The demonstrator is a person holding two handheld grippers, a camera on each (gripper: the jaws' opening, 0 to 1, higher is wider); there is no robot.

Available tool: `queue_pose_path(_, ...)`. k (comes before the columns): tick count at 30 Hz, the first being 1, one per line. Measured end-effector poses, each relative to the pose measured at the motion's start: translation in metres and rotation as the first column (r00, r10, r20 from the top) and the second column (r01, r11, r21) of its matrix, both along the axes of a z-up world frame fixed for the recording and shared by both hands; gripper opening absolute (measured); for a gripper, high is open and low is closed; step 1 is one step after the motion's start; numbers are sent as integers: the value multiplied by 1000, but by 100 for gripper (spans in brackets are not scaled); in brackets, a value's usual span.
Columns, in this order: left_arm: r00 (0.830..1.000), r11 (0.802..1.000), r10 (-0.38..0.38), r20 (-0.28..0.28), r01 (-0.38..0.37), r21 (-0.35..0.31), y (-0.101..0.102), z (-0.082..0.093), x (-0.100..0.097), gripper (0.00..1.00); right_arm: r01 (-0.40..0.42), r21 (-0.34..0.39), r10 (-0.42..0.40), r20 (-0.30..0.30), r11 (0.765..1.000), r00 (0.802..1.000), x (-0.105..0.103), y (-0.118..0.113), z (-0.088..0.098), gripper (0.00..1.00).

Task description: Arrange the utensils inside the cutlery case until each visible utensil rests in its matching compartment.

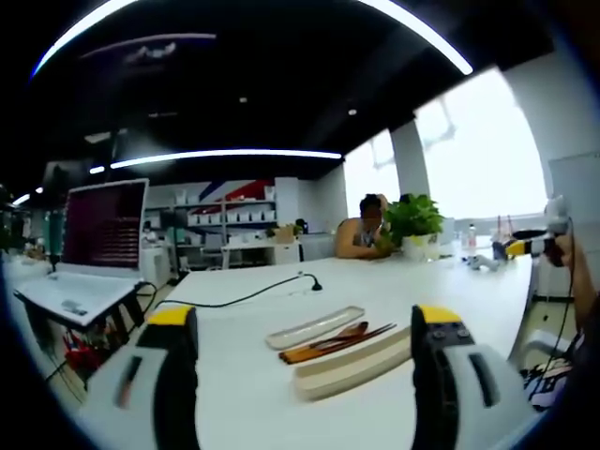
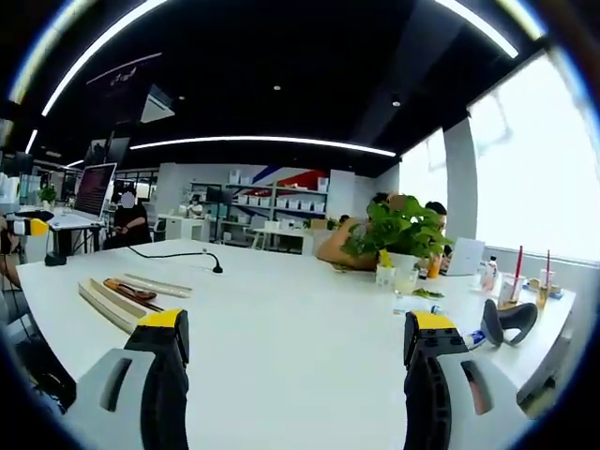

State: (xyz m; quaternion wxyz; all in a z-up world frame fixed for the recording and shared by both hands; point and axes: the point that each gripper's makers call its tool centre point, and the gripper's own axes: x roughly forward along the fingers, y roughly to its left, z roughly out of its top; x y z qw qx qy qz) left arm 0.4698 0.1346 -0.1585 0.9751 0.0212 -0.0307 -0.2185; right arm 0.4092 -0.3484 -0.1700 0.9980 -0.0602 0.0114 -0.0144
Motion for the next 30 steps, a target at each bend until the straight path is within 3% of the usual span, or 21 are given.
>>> queue_pose_path(7,1000,1000,6,-7,-6,-5,5,-2,1,100,-77,-26,77,19,997,997,13,25,22,99)
queue_pose_path(19,1000,1000,2,-11,-2,3,2,-3,0,99,-147,-69,147,-2,987,989,44,45,48,99)
queue_pose_path(30,1000,1000,1,-15,-1,4,4,-5,0,99,-240,-141,235,-51,961,971,69,73,60,99)
